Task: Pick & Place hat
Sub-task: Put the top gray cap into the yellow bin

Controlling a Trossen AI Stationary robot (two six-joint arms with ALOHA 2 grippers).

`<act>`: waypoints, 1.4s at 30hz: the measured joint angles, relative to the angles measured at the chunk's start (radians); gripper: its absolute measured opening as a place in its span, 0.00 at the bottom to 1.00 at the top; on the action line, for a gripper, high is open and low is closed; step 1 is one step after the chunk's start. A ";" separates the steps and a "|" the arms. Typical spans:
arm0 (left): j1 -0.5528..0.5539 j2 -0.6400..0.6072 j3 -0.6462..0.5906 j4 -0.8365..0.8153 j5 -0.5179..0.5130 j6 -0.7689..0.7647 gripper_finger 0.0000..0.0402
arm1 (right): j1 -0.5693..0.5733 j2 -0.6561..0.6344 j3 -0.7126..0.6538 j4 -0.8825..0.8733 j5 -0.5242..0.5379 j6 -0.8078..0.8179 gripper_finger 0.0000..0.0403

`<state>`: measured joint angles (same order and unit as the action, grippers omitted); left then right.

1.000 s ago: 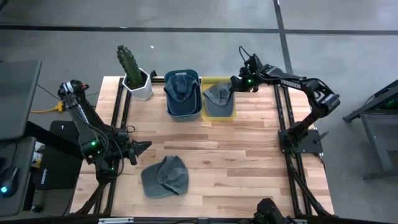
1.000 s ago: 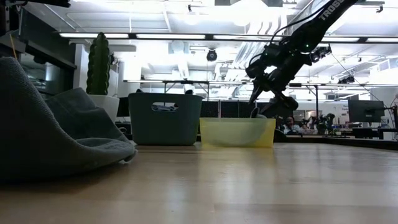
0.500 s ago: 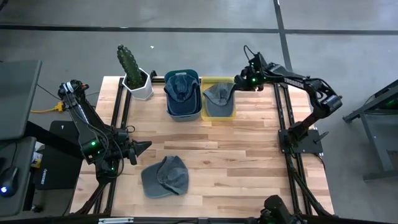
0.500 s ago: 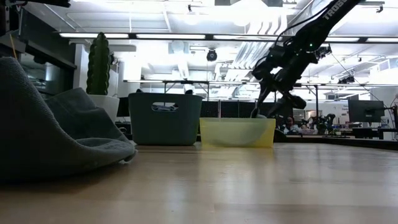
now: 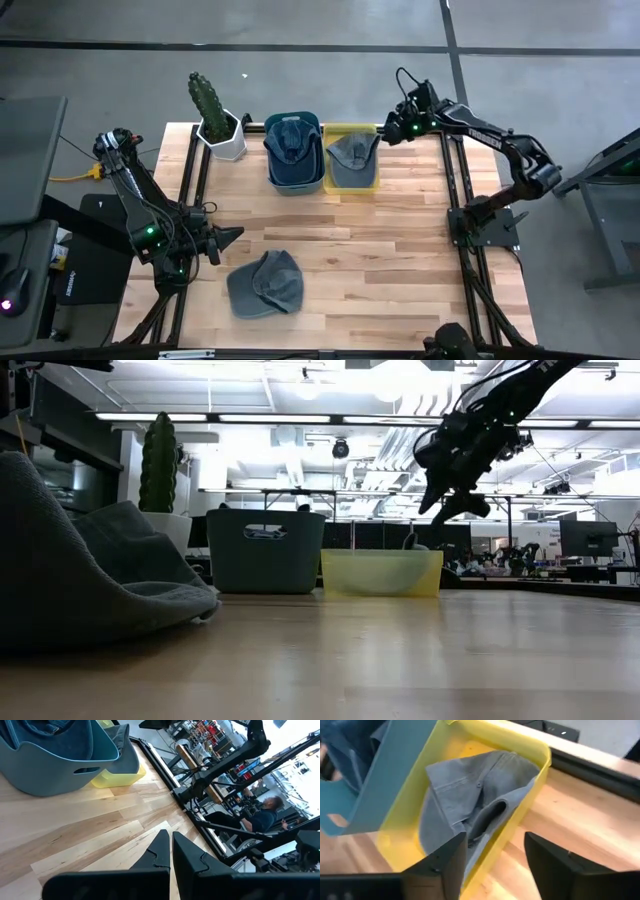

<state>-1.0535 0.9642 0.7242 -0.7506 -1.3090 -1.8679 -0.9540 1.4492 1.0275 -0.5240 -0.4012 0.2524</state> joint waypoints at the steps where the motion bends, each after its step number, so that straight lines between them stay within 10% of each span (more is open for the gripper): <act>1: 0.000 0.000 0.000 0.000 0.000 0.000 0.00 | 0.004 -0.001 0.000 -0.001 0.013 -0.006 0.43; 9: 0.000 0.000 0.000 0.000 0.000 0.000 0.00 | 0.012 -0.001 0.000 0.025 0.058 -0.007 0.03; 42: 0.000 0.000 0.000 0.000 0.000 -0.015 0.00 | 0.035 0.186 0.000 0.184 0.070 0.125 0.00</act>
<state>-1.0534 0.9646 0.7242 -0.7505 -1.3094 -1.8828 -0.9191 1.6353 1.0271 -0.3396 -0.3313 0.3778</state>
